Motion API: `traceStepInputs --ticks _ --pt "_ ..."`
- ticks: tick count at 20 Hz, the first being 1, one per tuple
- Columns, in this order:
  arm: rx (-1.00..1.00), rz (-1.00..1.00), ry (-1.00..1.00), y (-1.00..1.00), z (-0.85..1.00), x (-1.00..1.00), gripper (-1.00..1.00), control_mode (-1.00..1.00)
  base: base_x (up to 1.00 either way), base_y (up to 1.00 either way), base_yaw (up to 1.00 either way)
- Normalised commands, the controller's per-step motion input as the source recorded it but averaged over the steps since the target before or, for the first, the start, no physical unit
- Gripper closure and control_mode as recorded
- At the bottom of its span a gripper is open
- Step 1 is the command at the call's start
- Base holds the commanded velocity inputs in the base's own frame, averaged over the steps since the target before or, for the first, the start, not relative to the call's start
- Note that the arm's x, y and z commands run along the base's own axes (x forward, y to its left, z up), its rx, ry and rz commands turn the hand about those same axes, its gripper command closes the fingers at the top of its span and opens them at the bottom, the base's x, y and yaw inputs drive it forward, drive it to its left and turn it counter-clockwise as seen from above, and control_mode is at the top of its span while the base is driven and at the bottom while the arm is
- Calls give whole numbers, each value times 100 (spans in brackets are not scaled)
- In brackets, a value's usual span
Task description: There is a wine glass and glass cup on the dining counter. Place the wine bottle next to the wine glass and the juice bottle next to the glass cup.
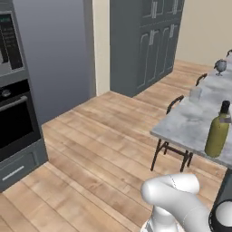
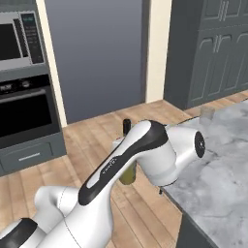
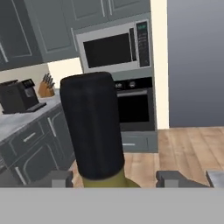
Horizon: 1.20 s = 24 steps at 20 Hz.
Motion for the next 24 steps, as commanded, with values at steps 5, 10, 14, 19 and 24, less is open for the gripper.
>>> traceStepInputs --ticks 5,10,14,19,24 --pt "0 0 0 0 0 0 100 100 77 46 -20" --pt "0 0 0 0 0 0 100 100 78 44 -22" --pt "0 0 0 0 0 0 100 100 80 39 -27" --pt "0 0 0 0 0 0 100 100 78 37 -31" --pt "0 0 0 0 0 0 100 100 71 35 -39"
